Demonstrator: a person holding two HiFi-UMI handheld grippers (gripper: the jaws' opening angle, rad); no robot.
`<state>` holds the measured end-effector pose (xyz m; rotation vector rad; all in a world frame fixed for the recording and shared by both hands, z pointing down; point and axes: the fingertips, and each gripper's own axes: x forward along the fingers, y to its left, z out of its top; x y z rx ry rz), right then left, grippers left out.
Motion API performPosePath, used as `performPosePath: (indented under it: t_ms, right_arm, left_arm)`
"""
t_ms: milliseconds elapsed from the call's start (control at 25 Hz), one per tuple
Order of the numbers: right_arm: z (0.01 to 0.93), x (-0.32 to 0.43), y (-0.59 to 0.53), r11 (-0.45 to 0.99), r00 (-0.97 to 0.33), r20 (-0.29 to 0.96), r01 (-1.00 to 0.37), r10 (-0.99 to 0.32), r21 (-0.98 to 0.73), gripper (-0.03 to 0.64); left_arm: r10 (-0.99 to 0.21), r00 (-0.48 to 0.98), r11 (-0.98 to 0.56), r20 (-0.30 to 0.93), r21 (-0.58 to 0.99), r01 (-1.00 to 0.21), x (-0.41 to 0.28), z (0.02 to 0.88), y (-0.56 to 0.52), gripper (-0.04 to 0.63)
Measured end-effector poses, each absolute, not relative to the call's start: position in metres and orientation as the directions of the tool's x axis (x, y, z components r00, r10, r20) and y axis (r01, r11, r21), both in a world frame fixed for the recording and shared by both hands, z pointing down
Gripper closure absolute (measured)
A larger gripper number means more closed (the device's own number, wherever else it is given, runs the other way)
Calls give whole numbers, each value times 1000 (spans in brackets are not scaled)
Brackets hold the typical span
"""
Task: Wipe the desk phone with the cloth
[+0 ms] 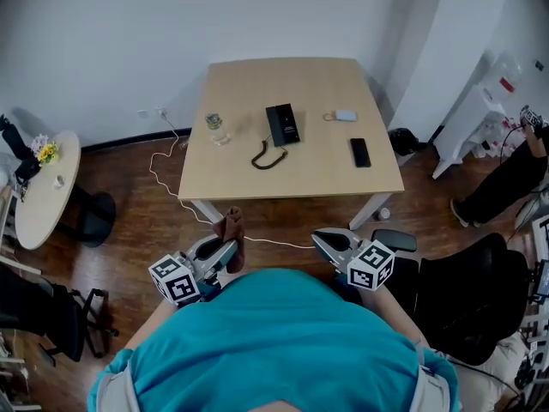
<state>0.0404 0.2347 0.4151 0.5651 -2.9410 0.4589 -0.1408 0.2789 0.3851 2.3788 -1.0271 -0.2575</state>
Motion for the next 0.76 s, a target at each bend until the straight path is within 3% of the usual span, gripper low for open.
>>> performPosePath:
  t_ms: [760]
  right_arm:
    - [402, -9, 263, 886, -912, 191, -402, -364, -231, 617]
  left_arm:
    - [-697, 717, -609, -12, 537, -583, -194, 375, 303, 502]
